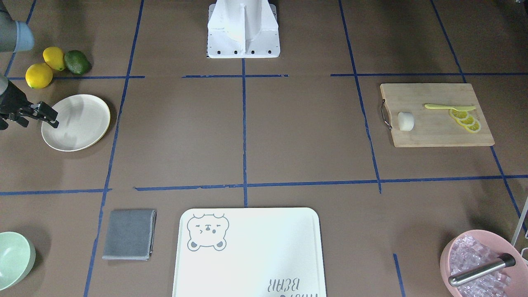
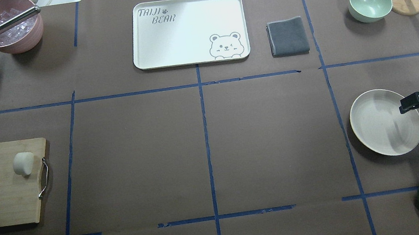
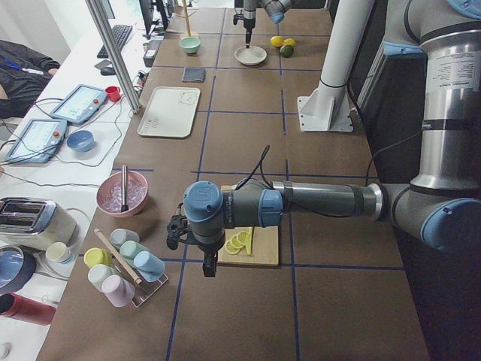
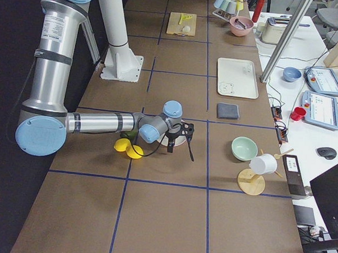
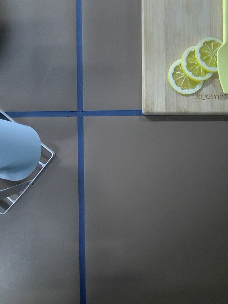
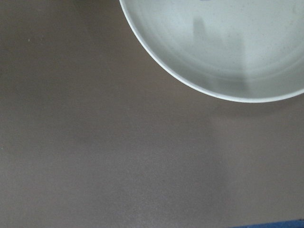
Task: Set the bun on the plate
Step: 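Reach the right gripper to the white plate rim and grasp it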
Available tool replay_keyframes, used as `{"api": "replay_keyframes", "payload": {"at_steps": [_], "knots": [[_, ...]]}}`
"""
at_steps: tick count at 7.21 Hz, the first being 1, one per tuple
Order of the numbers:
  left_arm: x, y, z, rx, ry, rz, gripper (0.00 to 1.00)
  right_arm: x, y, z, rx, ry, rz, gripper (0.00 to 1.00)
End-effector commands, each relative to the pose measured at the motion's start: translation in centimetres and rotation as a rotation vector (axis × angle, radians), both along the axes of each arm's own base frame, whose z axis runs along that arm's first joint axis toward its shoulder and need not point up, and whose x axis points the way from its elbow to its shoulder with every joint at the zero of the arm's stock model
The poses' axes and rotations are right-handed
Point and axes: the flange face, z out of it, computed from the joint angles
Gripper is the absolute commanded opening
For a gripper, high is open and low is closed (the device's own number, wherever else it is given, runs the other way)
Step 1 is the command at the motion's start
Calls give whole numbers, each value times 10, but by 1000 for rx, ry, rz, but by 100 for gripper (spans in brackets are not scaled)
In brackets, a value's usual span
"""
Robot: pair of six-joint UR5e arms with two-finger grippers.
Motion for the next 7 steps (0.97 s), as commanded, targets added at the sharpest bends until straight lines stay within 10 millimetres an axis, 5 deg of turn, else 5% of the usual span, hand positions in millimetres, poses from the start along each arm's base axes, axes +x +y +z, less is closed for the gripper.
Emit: {"api": "replay_keyframes", "payload": {"at_steps": [1,4,6,7], "knots": [[0,0,-1,2,1,0,100,-3,2,4,-9,4,-10,92],[0,0,-1,1,-1,0,100,-6,5,13,-26,13,-19,69],[0,0,-1,1,-1,0,100,-7,5,13,-23,11,-26,13],[0,-1,-1,3,-1,0,100,-6,5,10,-18,7,-24,0]]}}
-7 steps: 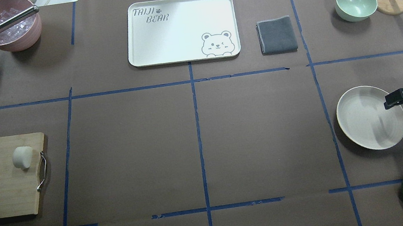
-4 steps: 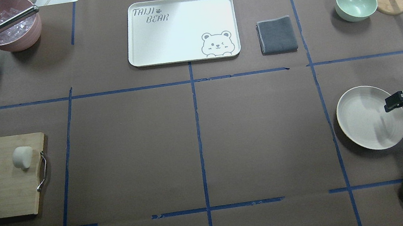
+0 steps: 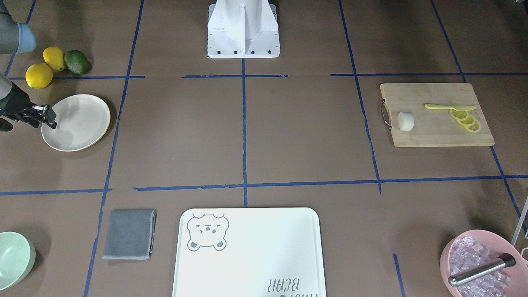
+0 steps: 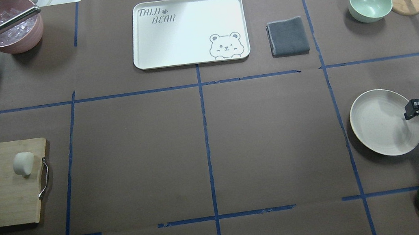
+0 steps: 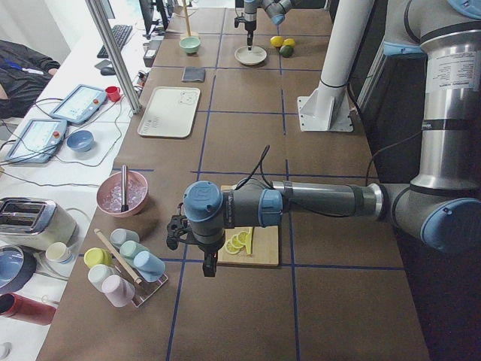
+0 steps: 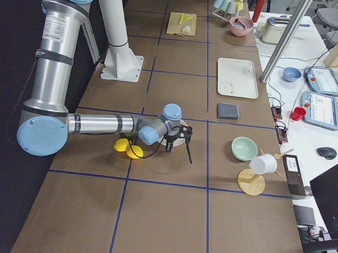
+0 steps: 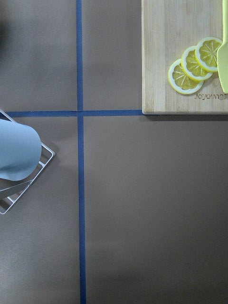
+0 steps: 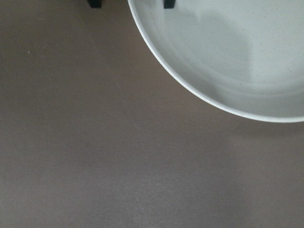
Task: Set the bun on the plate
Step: 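Reach the right gripper to the white plate rim and grasp it, then slide the white plate with the right gripper toward the table center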
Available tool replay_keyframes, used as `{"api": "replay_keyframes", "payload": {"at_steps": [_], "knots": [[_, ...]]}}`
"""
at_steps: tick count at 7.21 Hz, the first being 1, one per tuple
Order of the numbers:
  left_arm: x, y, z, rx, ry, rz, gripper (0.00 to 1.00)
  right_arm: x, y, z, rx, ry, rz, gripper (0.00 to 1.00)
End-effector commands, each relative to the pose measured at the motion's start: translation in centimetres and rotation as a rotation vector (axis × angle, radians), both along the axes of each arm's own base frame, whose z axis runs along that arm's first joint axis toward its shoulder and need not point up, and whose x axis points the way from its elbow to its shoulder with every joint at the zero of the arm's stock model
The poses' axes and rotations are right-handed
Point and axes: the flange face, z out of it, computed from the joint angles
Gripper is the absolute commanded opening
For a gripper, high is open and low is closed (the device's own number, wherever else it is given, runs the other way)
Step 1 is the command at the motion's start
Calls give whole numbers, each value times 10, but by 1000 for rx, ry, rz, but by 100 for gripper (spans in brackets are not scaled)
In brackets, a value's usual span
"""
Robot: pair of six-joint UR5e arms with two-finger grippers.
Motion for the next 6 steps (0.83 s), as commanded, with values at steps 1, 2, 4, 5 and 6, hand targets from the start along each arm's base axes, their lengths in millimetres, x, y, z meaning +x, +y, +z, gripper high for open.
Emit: {"api": "replay_keyframes", "payload": {"at_steps": [1,2,4,5,6], "knots": [[0,-1,-1,1,0,-1,100,1,-1,-6,11,-8,7,0],[0,-1,-2,1,1,-2,100,3,0,-16,27,-15,14,0],[0,-1,-2,4,-1,-1,100,21,19,-64,80,-67,27,0],[0,-2,-4,6,-1,-2,100,17,18,-115,81,-145,69,0],[0,-2,-6,10,-1,-2,100,-4,-4,-164,48,-245,114,0]]}}
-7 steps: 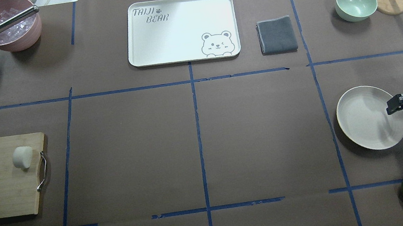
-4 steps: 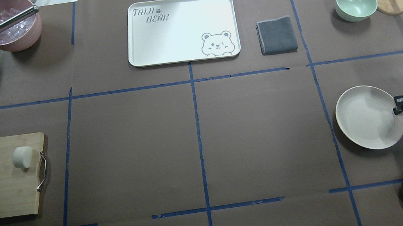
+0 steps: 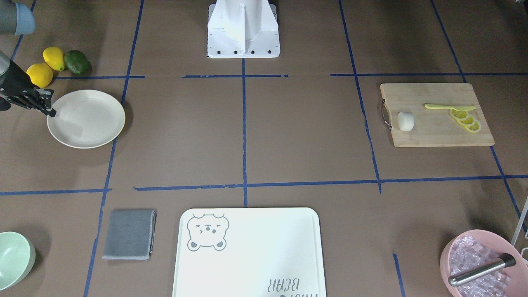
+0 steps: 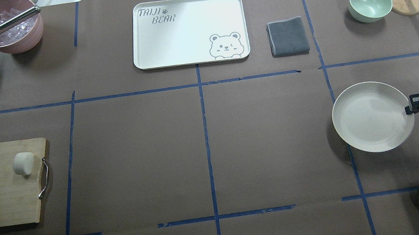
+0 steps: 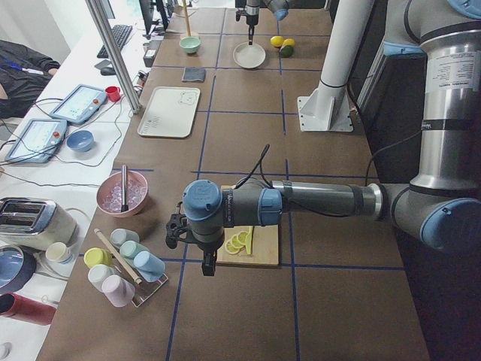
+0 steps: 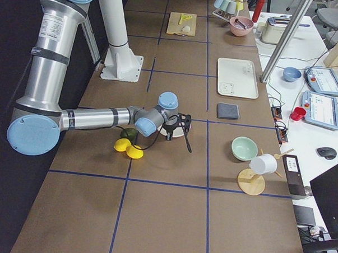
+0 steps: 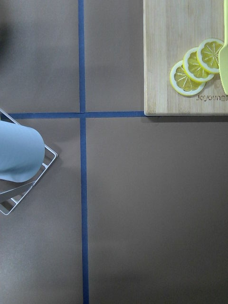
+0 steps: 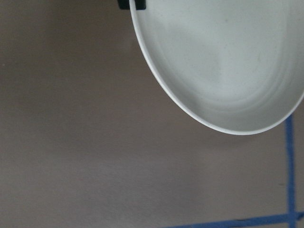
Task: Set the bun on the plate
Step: 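Slide the white plate with the right gripper toward the table center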
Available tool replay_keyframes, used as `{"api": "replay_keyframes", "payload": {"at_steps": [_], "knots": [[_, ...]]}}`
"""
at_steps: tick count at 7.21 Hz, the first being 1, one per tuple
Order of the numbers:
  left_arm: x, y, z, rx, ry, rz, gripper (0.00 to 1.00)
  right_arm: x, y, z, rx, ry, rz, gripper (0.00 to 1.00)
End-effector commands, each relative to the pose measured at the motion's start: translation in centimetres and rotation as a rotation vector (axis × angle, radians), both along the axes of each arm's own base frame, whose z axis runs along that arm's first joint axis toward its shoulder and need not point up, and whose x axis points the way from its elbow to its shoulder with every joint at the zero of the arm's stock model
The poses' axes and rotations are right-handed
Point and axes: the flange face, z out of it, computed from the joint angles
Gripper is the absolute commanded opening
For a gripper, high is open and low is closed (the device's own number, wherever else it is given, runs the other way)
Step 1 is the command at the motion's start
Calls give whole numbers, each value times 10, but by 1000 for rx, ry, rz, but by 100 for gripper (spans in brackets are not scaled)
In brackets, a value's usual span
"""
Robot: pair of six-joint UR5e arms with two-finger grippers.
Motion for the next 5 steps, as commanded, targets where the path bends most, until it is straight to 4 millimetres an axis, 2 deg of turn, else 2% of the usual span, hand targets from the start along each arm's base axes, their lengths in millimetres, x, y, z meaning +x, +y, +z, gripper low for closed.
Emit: {"api": "replay_keyframes", "payload": {"at_steps": [1,3,4,5], "knots": [[-1,1,-1,3,0,-2,100,-46,-36,-101,-48,-175,58,0],[0,1,-1,2,0,1,100,-156,-35,-158,-101,-234,38,0],[0,2,-1,2,0,1,100,-204,-30,-176,-94,-228,48,0],[0,2,-1,2,0,1,100,-249,-27,-210,-124,-215,49,0]]}}
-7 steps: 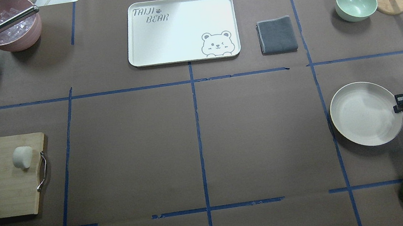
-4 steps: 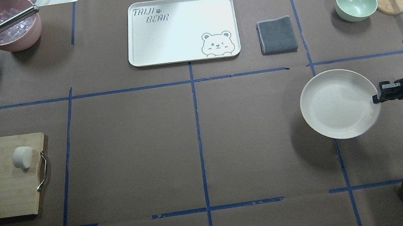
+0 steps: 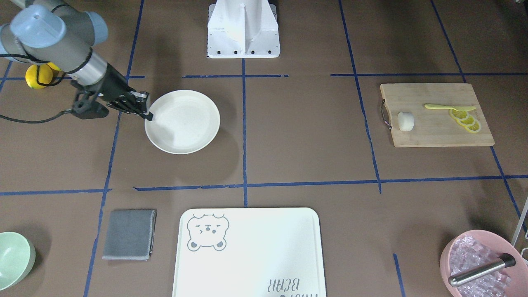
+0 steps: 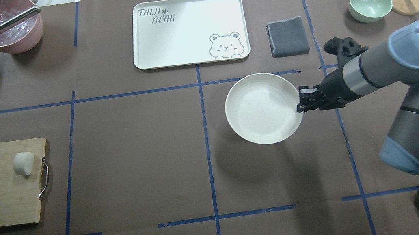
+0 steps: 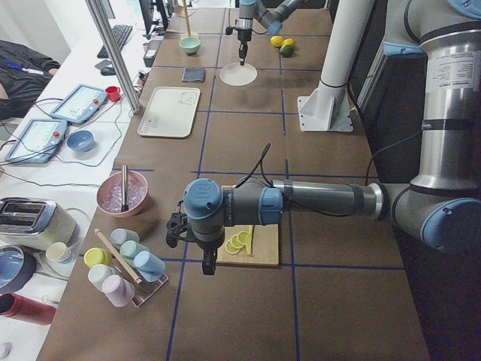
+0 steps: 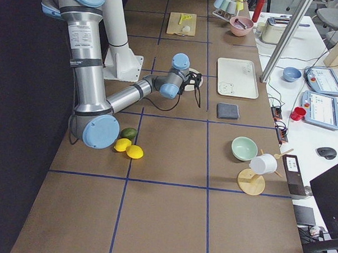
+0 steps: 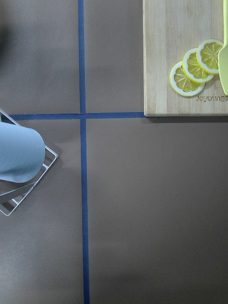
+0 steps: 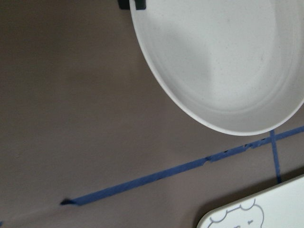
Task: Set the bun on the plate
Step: 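Slide the white plate with the right gripper toward the table center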
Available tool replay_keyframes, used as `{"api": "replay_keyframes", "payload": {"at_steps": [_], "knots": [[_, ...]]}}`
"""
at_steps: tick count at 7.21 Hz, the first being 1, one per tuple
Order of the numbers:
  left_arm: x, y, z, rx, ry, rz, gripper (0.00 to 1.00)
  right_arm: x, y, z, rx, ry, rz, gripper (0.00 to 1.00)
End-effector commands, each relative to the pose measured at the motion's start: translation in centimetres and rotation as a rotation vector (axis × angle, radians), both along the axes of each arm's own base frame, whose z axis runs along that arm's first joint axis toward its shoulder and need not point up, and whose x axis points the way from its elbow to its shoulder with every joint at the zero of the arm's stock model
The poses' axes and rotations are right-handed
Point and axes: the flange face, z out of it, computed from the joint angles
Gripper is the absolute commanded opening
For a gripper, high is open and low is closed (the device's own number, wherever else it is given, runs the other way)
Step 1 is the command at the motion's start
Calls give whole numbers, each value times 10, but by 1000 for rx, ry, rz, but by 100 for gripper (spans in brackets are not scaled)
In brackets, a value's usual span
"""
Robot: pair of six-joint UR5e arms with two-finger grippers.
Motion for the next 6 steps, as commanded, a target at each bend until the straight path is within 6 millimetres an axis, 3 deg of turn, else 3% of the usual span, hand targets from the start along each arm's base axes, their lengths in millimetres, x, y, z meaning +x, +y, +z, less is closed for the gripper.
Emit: {"api": "replay_keyframes", "payload": {"at_steps": [1,2,6], "knots": [[0,0,1,-3,0,0,100,-89,6,-58,-28,27,16,0],[0,0,1,-2,0,0,100,-108,13,-57,-33,42,18,0],[0,0,0,-1,0,-1,100,-138,27,-52,-24,72,19,1]]}}
